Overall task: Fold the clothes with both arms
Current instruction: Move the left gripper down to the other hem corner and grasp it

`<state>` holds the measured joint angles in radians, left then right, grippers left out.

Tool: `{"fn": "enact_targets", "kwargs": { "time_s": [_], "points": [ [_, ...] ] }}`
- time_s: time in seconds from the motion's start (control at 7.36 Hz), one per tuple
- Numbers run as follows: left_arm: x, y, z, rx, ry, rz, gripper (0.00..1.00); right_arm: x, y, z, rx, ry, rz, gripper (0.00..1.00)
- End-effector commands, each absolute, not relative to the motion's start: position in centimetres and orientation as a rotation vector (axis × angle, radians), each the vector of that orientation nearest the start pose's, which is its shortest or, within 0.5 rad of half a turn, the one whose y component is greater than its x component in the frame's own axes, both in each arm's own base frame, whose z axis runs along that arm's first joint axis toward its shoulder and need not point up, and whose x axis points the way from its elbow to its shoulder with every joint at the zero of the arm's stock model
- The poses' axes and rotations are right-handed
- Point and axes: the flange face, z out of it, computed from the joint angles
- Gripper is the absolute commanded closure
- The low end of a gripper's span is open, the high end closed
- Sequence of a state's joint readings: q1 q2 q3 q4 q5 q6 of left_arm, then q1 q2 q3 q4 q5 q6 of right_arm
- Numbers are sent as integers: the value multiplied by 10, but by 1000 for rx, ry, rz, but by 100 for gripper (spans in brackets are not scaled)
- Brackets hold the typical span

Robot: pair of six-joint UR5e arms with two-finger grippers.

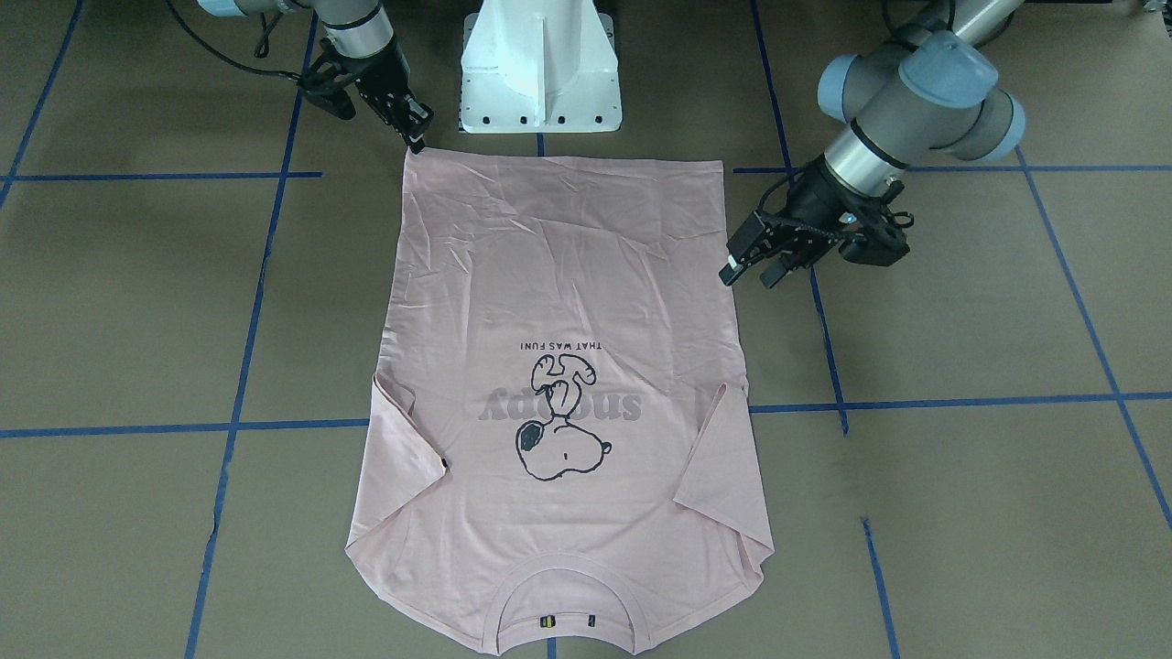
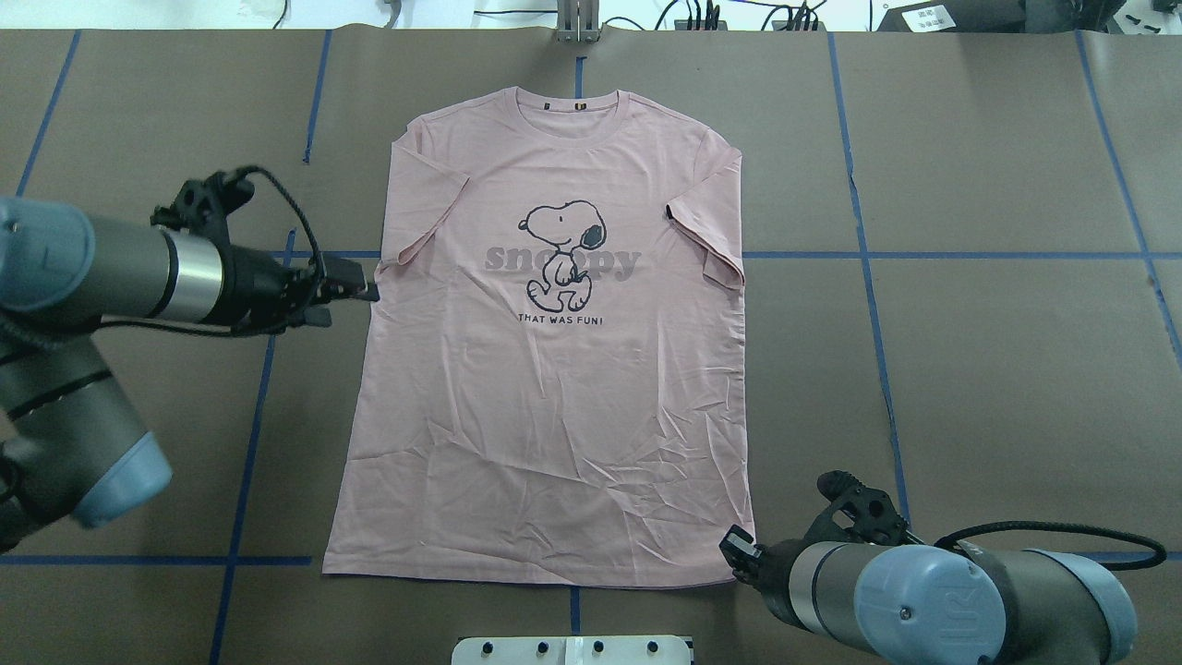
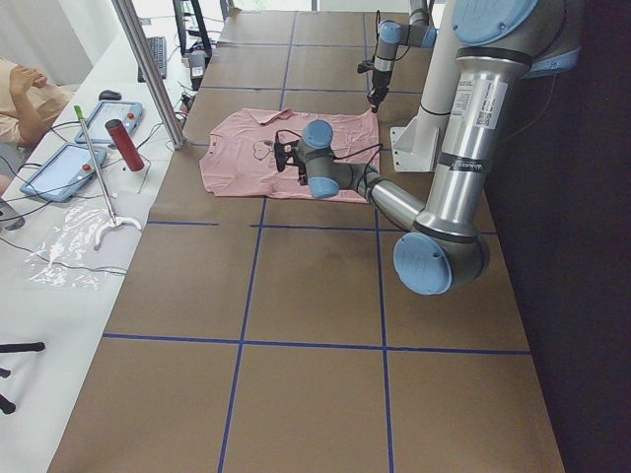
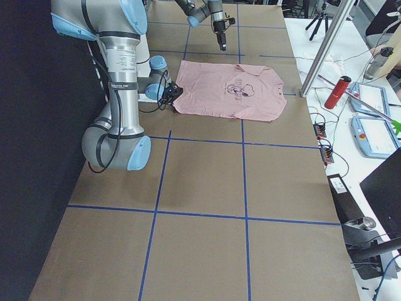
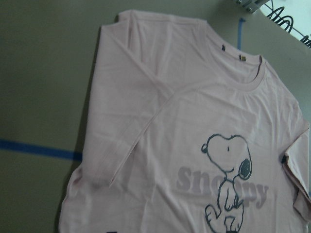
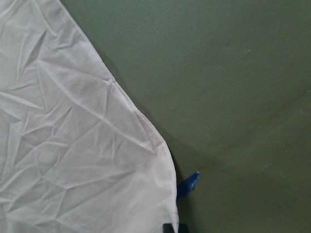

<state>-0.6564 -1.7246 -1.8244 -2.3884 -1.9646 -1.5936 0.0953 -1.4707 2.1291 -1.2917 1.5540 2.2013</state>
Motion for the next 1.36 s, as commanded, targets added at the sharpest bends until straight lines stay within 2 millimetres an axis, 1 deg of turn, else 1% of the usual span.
{"fn": "enact_targets", "kwargs": {
  "time_s": [0.0, 0.14, 0.27, 0.41, 0.68, 0.82, 1.22],
  "points": [
    [406, -300, 395, -86, 1152, -403, 21, -476, -182, 321, -241, -935, 678, 100],
    [428, -269, 395, -139, 1117, -420, 24, -475, -182, 320, -241, -936, 678, 100],
    [434, -253, 397, -161, 1078, -402, 25, -473, -183, 317, -241, -943, 680, 100],
    [442, -237, 404, -182, 1037, -379, 27, -473, -183, 319, -240, -940, 681, 100],
    [439, -226, 387, -195, 1008, -369, 31, -474, -183, 316, -242, -944, 680, 100],
    [445, -215, 391, -208, 989, -355, 32, -473, -183, 314, -242, -949, 678, 100],
    [448, -215, 394, -190, 981, -365, 35, -472, -183, 314, -242, -951, 680, 100]
  ]
}}
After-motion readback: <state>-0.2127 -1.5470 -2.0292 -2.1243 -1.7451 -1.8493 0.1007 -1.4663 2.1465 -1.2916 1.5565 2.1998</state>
